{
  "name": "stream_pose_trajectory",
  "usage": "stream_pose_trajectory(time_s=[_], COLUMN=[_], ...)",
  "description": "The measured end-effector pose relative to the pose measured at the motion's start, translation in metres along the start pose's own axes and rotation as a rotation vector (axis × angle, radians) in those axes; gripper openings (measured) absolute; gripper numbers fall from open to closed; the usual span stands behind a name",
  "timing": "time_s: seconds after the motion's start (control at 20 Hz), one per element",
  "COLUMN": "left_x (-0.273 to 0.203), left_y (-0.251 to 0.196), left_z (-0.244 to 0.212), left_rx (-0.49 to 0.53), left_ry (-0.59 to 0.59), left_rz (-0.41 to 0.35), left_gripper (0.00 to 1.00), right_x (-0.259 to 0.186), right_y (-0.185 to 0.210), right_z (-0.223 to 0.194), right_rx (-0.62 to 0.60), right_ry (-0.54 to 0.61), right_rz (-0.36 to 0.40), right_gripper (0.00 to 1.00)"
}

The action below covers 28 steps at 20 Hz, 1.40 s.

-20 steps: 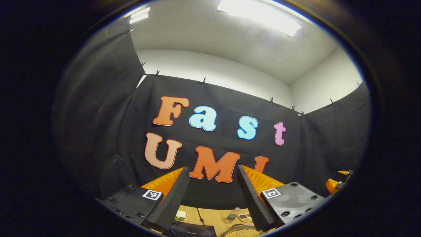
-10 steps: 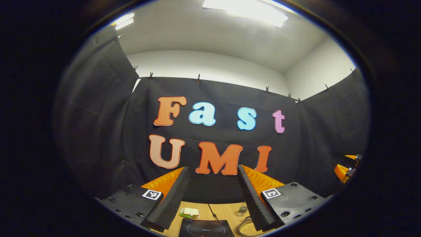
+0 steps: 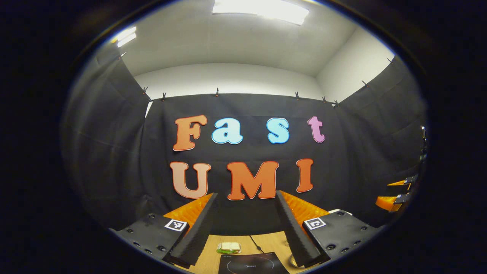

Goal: First push the handle of the pot to place it horizontally, then grasp the pot with both hands and set it on the induction cooktop.

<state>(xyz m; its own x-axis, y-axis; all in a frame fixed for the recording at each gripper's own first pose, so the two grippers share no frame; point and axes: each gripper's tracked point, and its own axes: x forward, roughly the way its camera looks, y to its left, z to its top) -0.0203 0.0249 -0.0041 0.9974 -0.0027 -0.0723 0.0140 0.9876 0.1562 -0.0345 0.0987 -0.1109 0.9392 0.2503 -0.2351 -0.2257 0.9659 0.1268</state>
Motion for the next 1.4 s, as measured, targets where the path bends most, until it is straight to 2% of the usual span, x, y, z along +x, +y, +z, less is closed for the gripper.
stream_pose_trajectory(time_s=[0.15,0.2,0.25,0.35,0.5,0.6,0.65,0.7,0.75,0.85,0.9,0.95,1.0,1.05,1.15,1.3,1.4], left_x=[0.009,0.013,0.015,0.019,0.023,0.028,0.031,0.032,0.033,0.037,0.038,0.041,0.044,0.047,0.049,0.05,0.051], left_y=[0.001,-0.002,0.001,0.007,0.009,0.01,0.01,0.01,0.011,0.014,0.013,0.015,0.018,0.021,0.024,0.03,0.034], left_z=[-0.015,-0.019,-0.027,-0.039,-0.054,-0.061,-0.064,-0.068,-0.072,-0.079,-0.082,-0.087,-0.092,-0.096,-0.102,-0.108,-0.109], left_rx=[-0.014,-0.022,-0.021,-0.019,-0.005,0.0,-0.001,-0.001,0.0,0.004,0.001,-0.005,-0.007,-0.006,-0.004,0.001,0.005], left_ry=[0.008,0.011,0.026,0.043,0.063,0.072,0.078,0.084,0.088,0.099,0.108,0.12,0.13,0.138,0.154,0.16,0.16], left_rz=[-0.003,-0.014,-0.008,0.002,0.016,0.024,0.025,0.026,0.029,0.032,0.029,0.032,0.036,0.042,0.044,0.056,0.063], left_gripper=[0.92,1.0,0.96,1.0,1.0,1.0,1.0,1.0,1.0,1.0,1.0,1.0,1.0,0.96,1.0,1.0,1.0], right_x=[0.006,0.009,0.011,0.012,0.008,0.005,0.003,0.0,-0.002,-0.008,-0.009,-0.01,-0.014,-0.018,-0.024,-0.034,-0.044], right_y=[0.019,0.023,0.024,0.031,0.046,0.057,0.06,0.065,0.071,0.085,0.089,0.089,0.094,0.101,0.113,0.121,0.131], right_z=[-0.044,-0.058,-0.072,-0.1,-0.143,-0.168,-0.182,-0.194,-0.206,-0.232,-0.247,-0.264,-0.277,-0.284,-0.296,-0.311,-0.323], right_rx=[0.003,0.001,0.004,0.019,0.047,0.074,0.091,0.107,0.117,0.095,0.054,0.022,0.012,0.024,0.022,-0.027,-0.011], right_ry=[0.104,0.137,0.172,0.24,0.362,0.446,0.493,0.541,0.584,0.652,0.685,0.72,0.759,0.791,0.836,0.875,0.928], right_rz=[0.074,0.089,0.095,0.116,0.174,0.226,0.241,0.256,0.273,0.321,0.338,0.334,0.345,0.364,0.39,0.425,0.452], right_gripper=[0.93,0.92,0.89,0.84,0.74,0.65,0.57,0.56,0.44,0.31,0.28,0.19,0.16,0.07,0.0,0.0,0.0])
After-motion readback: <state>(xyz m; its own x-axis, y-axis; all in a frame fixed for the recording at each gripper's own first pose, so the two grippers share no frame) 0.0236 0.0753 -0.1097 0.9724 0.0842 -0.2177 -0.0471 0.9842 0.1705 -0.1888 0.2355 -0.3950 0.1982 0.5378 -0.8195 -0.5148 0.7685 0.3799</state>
